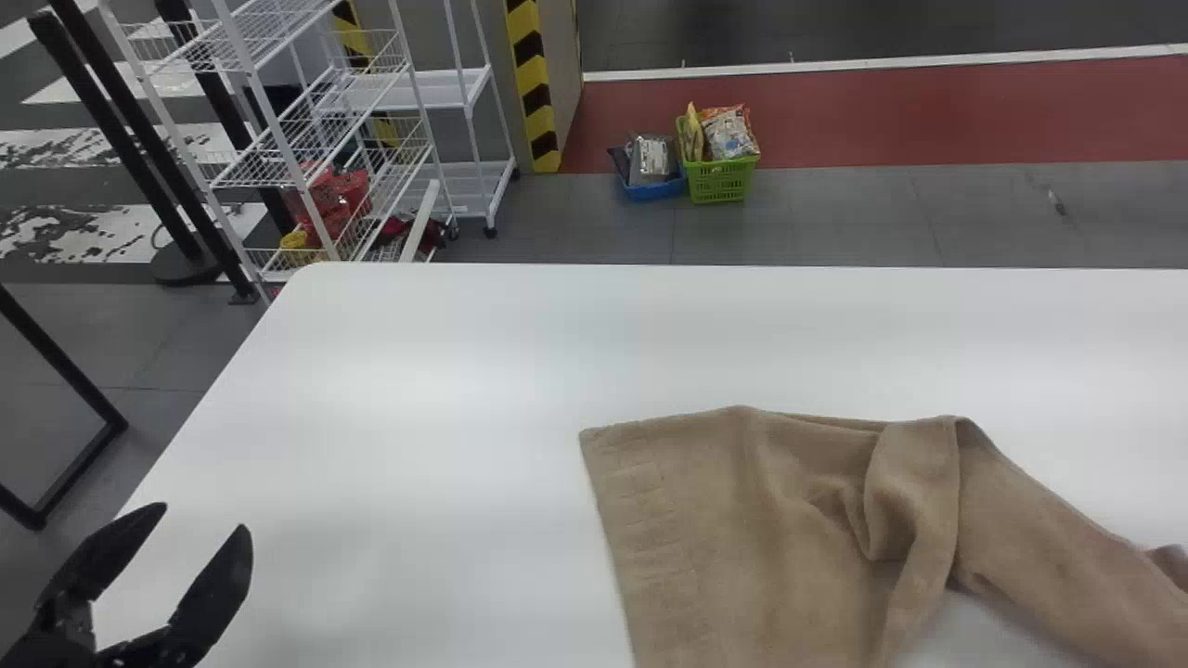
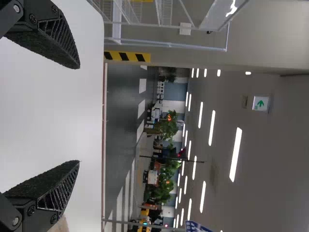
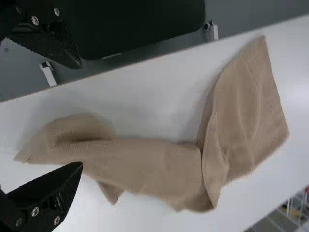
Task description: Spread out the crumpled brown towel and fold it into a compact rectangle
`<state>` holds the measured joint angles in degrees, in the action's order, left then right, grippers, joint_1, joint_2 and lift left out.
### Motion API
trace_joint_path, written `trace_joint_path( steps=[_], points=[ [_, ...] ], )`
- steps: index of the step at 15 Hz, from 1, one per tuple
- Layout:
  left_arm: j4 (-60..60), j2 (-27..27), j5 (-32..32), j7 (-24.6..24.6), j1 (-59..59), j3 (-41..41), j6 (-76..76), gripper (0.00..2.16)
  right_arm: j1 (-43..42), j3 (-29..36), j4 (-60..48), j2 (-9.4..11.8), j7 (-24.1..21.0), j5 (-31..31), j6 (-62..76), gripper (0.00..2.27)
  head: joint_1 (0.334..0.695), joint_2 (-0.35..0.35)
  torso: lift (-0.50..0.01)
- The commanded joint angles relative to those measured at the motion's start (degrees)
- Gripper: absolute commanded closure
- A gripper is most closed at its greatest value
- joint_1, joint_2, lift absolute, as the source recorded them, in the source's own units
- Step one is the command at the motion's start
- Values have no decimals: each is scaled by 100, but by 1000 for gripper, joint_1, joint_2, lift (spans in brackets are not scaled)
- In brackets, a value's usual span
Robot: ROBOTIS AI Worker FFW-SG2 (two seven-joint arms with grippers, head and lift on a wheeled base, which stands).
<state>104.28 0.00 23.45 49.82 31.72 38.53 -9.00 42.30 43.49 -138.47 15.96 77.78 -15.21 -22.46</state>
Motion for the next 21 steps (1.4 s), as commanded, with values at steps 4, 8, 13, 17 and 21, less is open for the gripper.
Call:
trace_joint_path(
  steps=[4,8,13,17,21],
  points=[
    [-57,-15,10,19,-25,-48,0,124,-1435,617,813,214,54,906,-4254,76,695,-38,-127],
    [-48,-15,10,19,-25,-48,0,124,-1901,476,1428,399,54,959,-5116,97,695,-98,-127],
    [-57,-15,19,10,-34,-30,0,124,-2085,345,1745,469,54,968,-5379,127,695,-101,-127],
    [-22,-15,10,10,-34,-39,-18,124,-2358,353,1973,522,54,1100,-5608,134,695,-96,-127],
    [-22,-15,10,-8,-34,-30,-18,124,-2507,318,2219,601,54,1126,-5696,144,695,-104,-127]
  ],
)
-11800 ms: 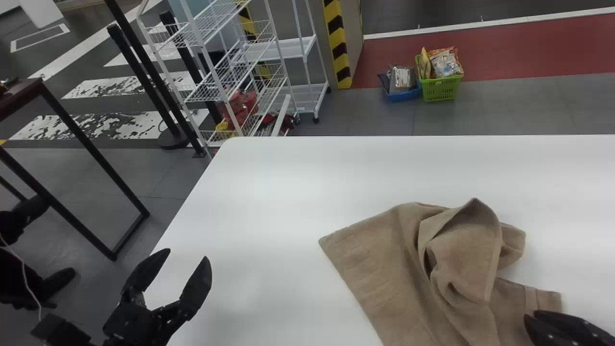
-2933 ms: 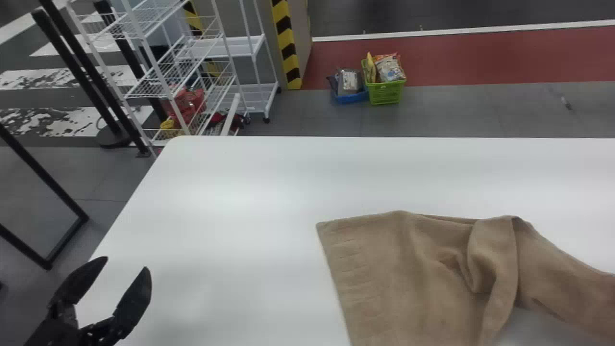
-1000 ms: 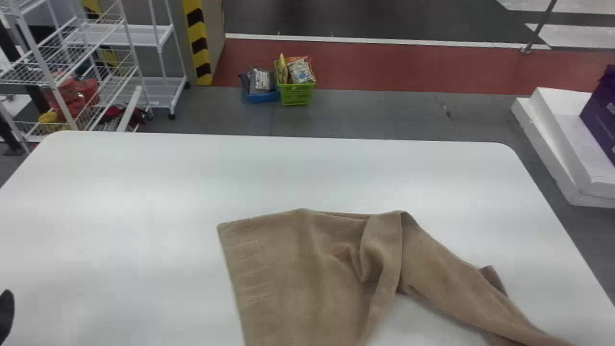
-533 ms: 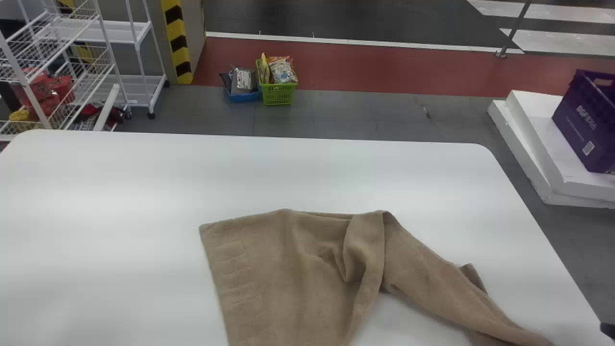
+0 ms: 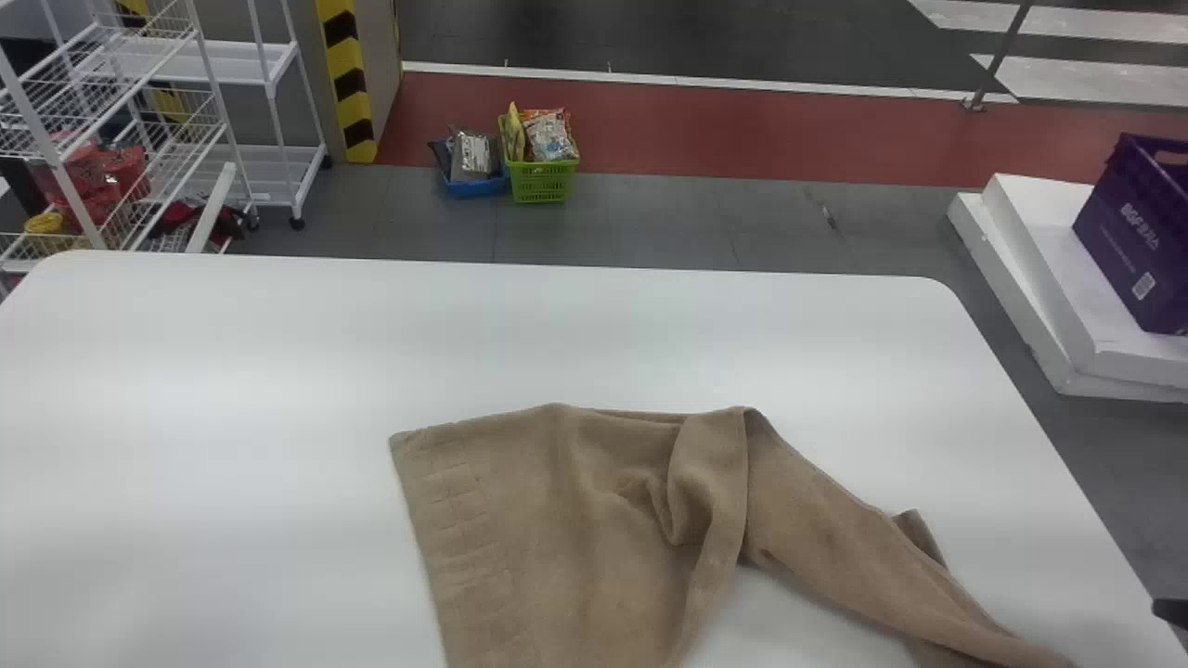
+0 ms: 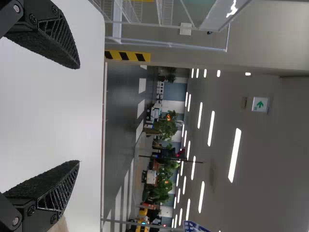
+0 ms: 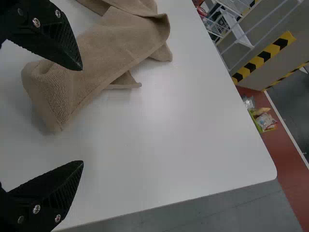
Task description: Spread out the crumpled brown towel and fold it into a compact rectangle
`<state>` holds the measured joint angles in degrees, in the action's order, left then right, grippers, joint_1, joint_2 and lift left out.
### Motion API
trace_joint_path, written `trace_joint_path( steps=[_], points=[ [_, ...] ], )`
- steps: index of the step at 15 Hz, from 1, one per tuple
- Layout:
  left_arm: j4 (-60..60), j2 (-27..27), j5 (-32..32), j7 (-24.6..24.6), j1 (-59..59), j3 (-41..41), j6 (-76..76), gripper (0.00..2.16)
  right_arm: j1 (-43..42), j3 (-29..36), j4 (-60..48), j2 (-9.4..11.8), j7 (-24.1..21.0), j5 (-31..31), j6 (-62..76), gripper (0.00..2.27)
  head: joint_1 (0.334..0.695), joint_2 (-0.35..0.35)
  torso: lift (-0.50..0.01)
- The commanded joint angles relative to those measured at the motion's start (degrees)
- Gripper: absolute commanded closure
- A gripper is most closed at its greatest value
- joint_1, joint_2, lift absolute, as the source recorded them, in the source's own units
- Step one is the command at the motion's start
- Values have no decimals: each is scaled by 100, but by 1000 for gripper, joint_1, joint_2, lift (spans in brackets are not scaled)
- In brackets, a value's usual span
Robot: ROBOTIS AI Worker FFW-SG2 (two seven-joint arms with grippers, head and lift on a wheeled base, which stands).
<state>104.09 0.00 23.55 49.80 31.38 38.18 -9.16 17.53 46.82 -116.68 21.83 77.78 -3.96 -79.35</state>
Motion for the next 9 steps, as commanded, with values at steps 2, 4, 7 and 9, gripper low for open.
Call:
trace_joint_path(
  steps=[2,4,7,9],
  points=[
    [33,-15,0,-6,0,14,-2,124,-57,47,48,85,54,1,-76,144,695,-105,-127],
    [7,-15,-9,-15,0,14,-2,124,-57,38,189,138,54,-8,-59,144,695,-112,-127],
    [15,-15,-18,-23,0,-13,-2,124,-180,-15,391,217,54,-17,-129,144,695,-126,-127],
    [7,-15,-26,-23,0,-13,15,124,-232,-112,435,217,54,-78,-112,147,695,-130,-127]
  ],
)
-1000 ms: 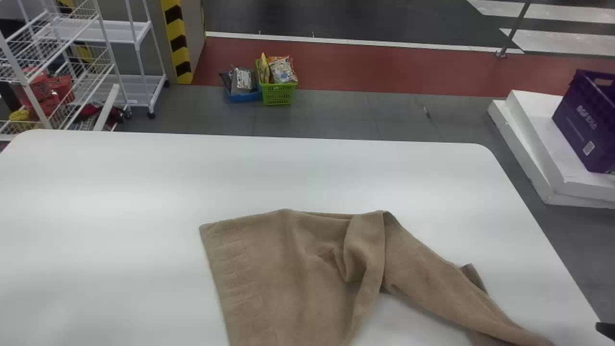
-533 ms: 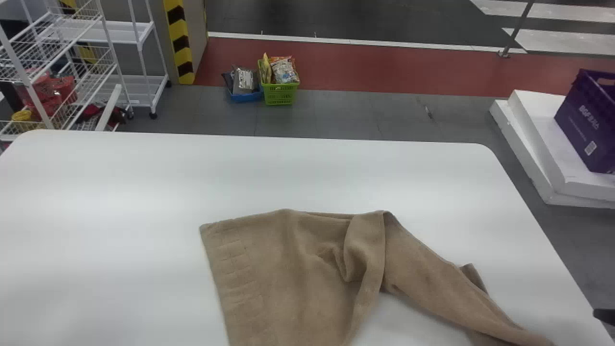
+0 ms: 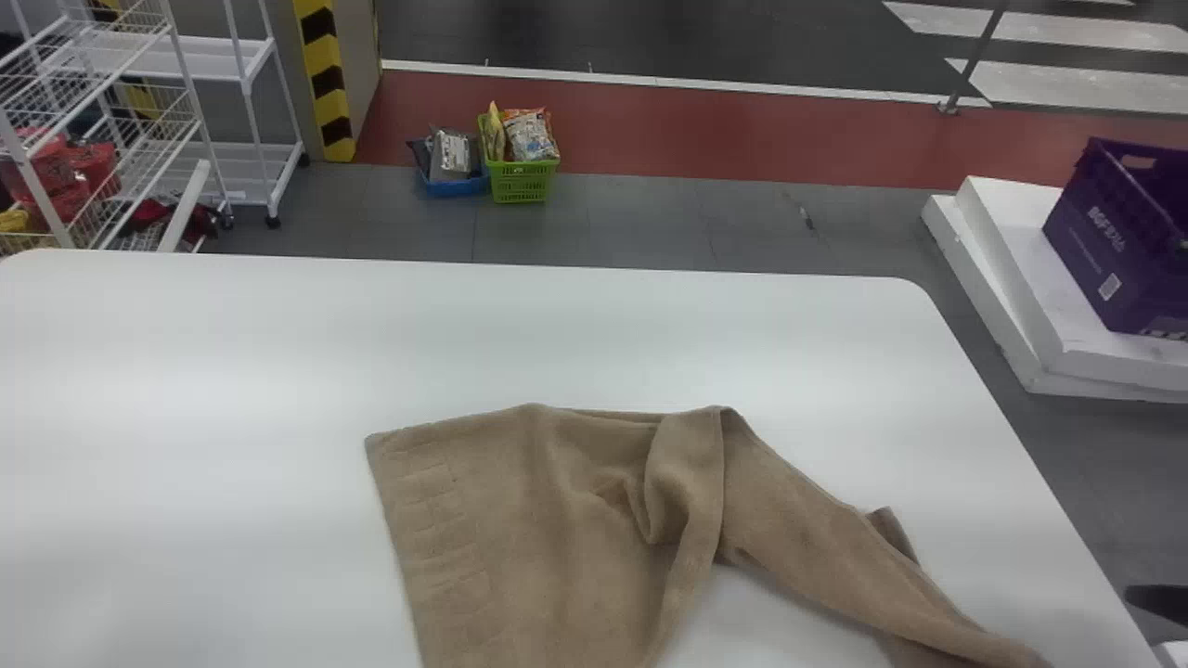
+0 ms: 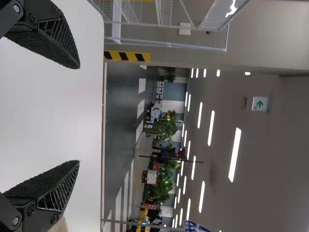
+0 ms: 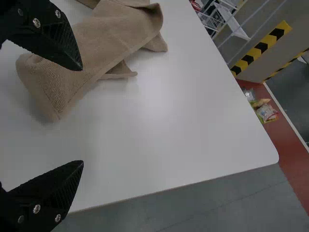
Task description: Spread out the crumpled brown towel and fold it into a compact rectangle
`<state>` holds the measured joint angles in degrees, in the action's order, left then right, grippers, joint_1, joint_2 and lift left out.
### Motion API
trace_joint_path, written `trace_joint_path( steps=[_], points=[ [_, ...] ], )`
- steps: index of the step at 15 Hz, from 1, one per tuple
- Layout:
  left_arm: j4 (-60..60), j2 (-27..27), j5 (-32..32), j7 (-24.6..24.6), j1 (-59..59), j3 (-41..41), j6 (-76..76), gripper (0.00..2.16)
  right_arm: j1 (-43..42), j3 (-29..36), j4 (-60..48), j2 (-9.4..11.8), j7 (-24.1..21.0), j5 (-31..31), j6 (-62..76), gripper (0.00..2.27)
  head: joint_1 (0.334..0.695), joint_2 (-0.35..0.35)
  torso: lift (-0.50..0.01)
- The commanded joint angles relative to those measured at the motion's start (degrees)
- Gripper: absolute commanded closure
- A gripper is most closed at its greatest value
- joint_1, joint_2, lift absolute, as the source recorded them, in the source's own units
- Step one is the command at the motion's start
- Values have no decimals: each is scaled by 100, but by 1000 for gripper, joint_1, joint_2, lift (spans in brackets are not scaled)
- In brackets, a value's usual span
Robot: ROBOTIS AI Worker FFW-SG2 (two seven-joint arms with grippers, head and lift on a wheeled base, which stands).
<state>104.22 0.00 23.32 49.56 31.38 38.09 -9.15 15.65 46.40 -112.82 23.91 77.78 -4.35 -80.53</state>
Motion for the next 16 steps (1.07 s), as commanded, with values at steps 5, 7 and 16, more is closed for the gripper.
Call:
trace_joint_path(
  steps=[5,7,16],
  points=[
    [-51,-15,14,9,-9,32,-3,124,-106,-579,181,26,54,-453,59,218,695,-116,-127],
    [-51,-15,14,9,-18,32,-3,124,-106,-773,216,-1,54,-532,129,221,695,-104,-127],
    [-60,-15,23,27,-18,85,15,124,-62,-1230,164,-54,54,-716,165,340,695,-37,-127]
  ],
)
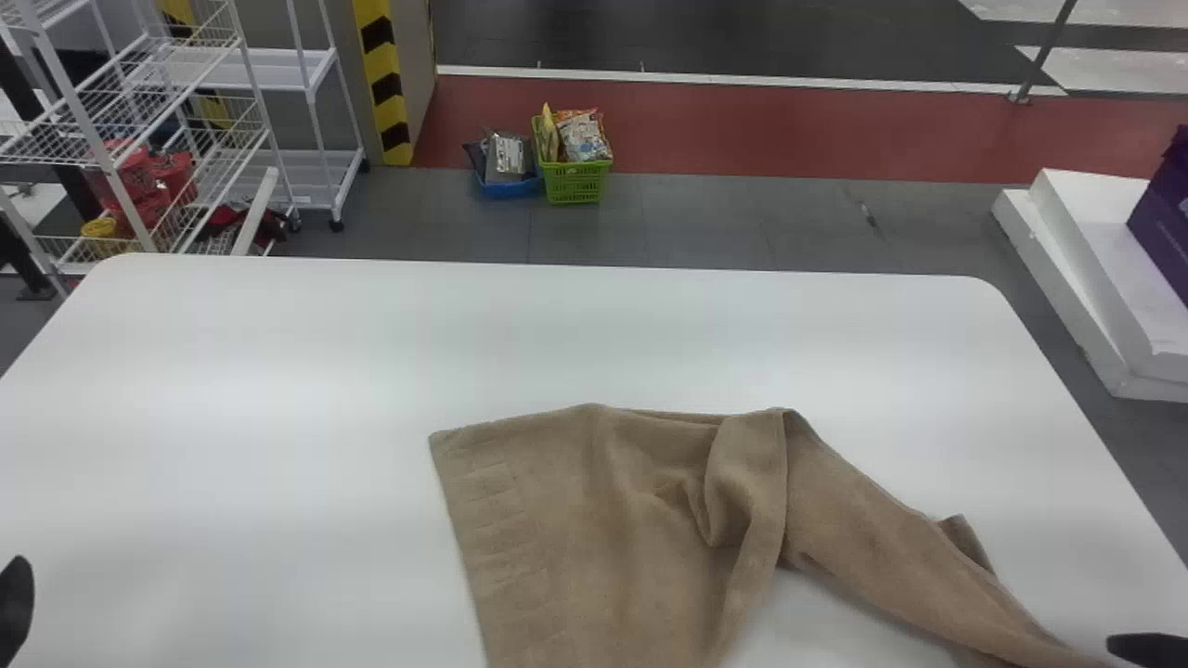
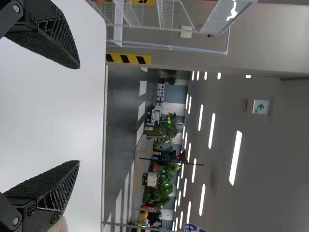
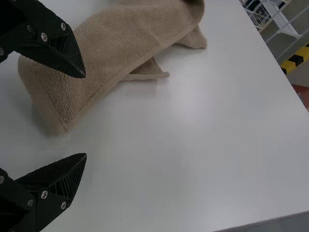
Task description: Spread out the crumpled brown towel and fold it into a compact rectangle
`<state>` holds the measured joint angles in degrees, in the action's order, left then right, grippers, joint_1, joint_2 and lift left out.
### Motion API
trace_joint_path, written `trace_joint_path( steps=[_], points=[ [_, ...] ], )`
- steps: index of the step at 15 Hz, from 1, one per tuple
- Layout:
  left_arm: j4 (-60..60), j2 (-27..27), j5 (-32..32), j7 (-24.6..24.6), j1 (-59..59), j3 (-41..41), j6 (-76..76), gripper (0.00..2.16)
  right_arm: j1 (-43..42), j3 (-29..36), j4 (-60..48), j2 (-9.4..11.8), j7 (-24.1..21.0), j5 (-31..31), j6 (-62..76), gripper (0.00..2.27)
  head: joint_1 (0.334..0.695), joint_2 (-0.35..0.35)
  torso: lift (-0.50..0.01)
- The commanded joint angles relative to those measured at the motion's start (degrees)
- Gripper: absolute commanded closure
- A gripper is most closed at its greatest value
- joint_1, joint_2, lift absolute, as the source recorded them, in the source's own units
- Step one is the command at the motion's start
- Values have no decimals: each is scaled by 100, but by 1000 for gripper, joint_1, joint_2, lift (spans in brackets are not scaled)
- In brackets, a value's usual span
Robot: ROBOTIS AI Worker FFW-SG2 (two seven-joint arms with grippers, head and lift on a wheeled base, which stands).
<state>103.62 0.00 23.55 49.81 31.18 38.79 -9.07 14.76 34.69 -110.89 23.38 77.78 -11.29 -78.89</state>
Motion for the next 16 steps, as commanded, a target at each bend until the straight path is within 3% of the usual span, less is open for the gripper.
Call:
trace_joint_path(
  steps=[1,16],
  points=[
    [9,-15,0,2,2,14,7,124,26,-77,-47,0,54,-32,0,370,695,-32,-127],
    [62,-15,0,11,2,41,42,124,-9,-499,-214,17,54,-585,-18,448,695,-6,-127]
  ],
)
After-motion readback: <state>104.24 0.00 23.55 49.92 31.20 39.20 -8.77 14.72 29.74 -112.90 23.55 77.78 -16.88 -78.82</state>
